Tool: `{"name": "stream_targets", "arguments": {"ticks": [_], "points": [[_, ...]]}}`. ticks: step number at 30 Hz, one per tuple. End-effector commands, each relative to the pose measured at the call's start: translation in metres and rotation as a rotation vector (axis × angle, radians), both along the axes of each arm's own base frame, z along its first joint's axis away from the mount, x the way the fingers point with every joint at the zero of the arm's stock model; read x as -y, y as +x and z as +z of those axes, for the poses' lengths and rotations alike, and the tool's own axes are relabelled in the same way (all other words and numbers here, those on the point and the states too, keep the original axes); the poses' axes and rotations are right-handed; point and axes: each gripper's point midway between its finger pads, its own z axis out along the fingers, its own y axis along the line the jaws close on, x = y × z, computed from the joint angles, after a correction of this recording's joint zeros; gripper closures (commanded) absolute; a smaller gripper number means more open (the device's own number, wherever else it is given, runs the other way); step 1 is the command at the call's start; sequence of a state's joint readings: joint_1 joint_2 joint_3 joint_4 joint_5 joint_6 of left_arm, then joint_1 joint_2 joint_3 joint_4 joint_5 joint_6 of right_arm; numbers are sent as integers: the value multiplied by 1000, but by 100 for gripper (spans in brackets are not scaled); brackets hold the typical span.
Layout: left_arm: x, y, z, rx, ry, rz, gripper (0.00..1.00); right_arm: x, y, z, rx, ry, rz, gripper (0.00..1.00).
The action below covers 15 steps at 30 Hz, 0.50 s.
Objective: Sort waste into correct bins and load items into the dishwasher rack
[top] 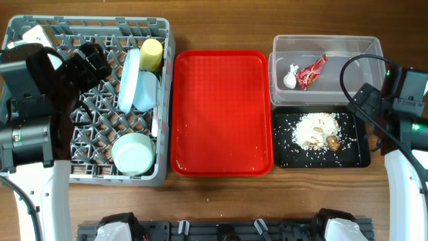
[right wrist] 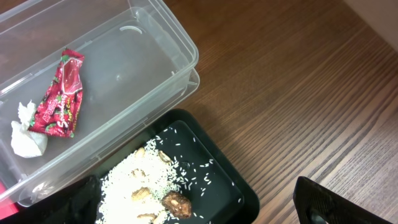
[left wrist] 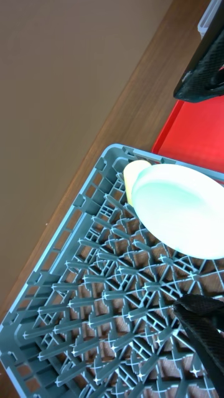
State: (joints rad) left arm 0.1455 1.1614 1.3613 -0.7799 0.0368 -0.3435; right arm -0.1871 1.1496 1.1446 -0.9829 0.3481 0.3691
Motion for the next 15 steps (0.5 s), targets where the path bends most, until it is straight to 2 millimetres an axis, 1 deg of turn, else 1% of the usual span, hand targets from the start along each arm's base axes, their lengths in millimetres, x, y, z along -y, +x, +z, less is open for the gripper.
{"name": "stream_targets", "arguments": {"ticks": [1, 2, 4, 7, 8, 9, 10, 13, 14, 15], "points": [[1, 1, 2, 6, -17, -6, 0, 2, 0, 6, 17, -11, -4, 0], [1, 1, 2, 6, -17, -6, 0, 1, -3, 13, 41, -16, -3, 0], [1, 1, 2, 6, -17, -6, 0, -2, -14, 37, 134, -33, -2, 0], [1, 1, 2, 6, -17, -6, 0, -9, -46, 84, 328, -68, 1, 0], [1, 1, 2, 6, -17, -6, 0, -11, -50, 90, 356, -72, 9, 0], [1, 1, 2, 6, -17, -6, 0, -21, -61, 105, 429, -77, 44, 0], [1, 1, 2, 6, -17, -6, 0, -30, -69, 115, 481, -77, 80, 0], [1, 1, 2, 6, -17, -6, 0, -55, -90, 136, 604, -57, 197, 0], [1, 1, 2, 6, -17, -6, 0, -59, -96, 137, 619, -50, 222, 0], [1, 1, 2, 6, -17, -6, 0, -65, -106, 142, 659, -42, 257, 0]]}}
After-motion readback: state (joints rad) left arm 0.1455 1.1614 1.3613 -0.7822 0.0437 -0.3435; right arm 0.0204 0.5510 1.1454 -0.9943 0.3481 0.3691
